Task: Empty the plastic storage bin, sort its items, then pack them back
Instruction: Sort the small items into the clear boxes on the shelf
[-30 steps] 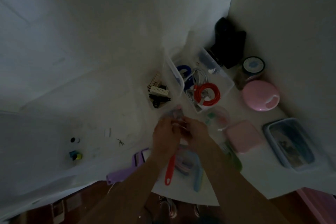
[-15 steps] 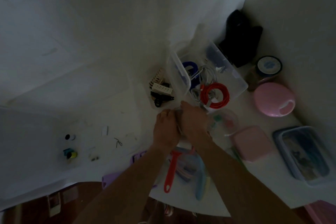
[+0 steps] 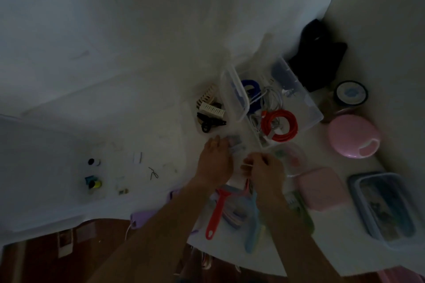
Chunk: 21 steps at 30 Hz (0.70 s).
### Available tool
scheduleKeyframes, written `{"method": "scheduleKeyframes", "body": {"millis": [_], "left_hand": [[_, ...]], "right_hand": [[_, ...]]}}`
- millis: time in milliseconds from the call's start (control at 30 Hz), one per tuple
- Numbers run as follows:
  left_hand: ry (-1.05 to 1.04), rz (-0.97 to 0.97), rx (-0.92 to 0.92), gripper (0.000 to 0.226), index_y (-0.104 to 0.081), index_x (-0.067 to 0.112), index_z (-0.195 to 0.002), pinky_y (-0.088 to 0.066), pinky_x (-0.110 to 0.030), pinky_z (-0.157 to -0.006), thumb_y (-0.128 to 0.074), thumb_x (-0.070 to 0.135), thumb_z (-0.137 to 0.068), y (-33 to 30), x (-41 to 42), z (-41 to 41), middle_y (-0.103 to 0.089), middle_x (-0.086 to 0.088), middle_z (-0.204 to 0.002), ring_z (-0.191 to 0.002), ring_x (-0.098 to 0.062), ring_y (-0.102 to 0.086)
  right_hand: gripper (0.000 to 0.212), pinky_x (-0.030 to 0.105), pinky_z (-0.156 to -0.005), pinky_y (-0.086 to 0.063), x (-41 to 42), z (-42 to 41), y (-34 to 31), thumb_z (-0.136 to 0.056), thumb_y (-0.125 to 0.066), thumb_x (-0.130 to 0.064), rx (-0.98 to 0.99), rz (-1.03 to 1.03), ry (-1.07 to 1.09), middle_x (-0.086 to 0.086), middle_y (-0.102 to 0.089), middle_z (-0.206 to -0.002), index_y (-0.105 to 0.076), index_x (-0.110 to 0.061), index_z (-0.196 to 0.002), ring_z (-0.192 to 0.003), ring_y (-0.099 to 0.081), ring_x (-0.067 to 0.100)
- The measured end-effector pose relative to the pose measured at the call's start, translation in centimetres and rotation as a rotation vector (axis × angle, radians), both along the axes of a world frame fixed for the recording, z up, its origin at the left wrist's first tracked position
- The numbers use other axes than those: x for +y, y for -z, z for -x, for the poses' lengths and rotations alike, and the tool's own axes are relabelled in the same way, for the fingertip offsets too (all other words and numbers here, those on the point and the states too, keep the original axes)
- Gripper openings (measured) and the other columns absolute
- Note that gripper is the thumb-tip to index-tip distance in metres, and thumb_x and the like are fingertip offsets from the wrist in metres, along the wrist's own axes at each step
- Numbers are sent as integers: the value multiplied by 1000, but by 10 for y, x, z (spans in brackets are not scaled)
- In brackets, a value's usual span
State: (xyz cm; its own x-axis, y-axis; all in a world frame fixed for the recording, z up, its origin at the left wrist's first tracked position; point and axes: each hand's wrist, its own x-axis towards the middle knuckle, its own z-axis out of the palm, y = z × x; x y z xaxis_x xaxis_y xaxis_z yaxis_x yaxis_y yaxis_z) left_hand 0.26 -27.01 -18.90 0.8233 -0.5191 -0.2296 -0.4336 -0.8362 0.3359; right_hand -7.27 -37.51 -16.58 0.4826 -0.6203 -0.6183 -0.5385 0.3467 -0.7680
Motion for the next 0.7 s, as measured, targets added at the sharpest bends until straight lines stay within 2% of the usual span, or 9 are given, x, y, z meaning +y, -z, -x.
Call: {"method": "scheduleKeyframes", "body": {"millis": [67,133,200,267,333,400,500,600,700], "left_hand": [[-26,-8,-25,61,-49,-7,-133,-43,-45,-105,-40,14,-76,-8,-4,2,-57,-27,-128,-121,-40,-54],[-54,1,-63,62,-50,-7,-131,-46,-44,-99,-35,18,-77,-16,-5,-2,-60,-25,-122,-112,-39,-58],[-57,13,-108,52,-55,-3,-126,-48,-42,-89,-44,16,-79,-20,-4,-9,-64,-21,-113,-101,-37,-62],[-53,-1,-125,45,-58,2,-122,-45,-40,-85,-47,18,-81,-22,-4,-16,-65,-18,-109,-99,-35,-61],[-75,-3,-139,47,-61,6,-118,-42,-39,-86,-39,23,-80,-24,-6,-19,-66,-15,-109,-101,-33,-59],[-89,31,-140,46,-61,8,-118,-41,-39,-87,-37,21,-81,-25,-8,-20,-66,-14,-110,-105,-32,-58],[-70,109,-145,35,-61,4,-119,-43,-40,-90,-48,10,-87,-29,-6,-16,-65,-15,-112,-109,-34,-57],[-64,141,-153,29,-60,-1,-118,-43,-40,-93,-54,3,-89,-41,-8,-9,-64,-19,-113,-111,-35,-56],[-17,250,-262,26,-64,-4,-109,-53,-40,-84,-64,3,-84,-64,-4,-1,-67,-20,-104,-100,-38,-64]], "right_hand": [[12,50,-77,-60,1,-1,6,-89,-61,-9,32,-236,65,11,-74,-79,-72,-6,-86,-79,-73,30],[9,50,-83,-59,1,-11,9,-85,-64,-2,44,-372,53,17,-74,-83,-72,-2,-81,-88,-71,35],[7,50,-88,-57,5,-25,10,-81,-68,-3,73,-444,-1,17,-73,-87,-70,-5,-75,-89,-70,33],[2,44,-80,-58,8,-37,11,-84,-68,-8,43,-568,26,15,-70,-87,-67,-6,-83,-78,-66,26],[8,35,-66,-52,12,-44,7,-93,-60,-13,-93,-748,154,12,-64,-85,-64,-5,-91,-69,-59,20],[19,31,-60,-47,11,-46,1,-98,-54,-21,-200,-859,294,10,-61,-85,-63,-4,-100,-65,-56,19],[32,28,-55,-41,6,-39,-6,-99,-51,-36,-230,-866,298,6,-58,-73,-61,-6,-106,-54,-49,16],[30,27,-51,-39,6,-33,-19,-100,-50,-39,-234,-817,220,0,-56,-56,-57,-12,-88,-47,-48,13],[11,33,-65,-49,10,-19,-39,-95,-57,-19,-137,-423,125,7,-63,-73,-61,-18,-84,-66,-60,19]]}}
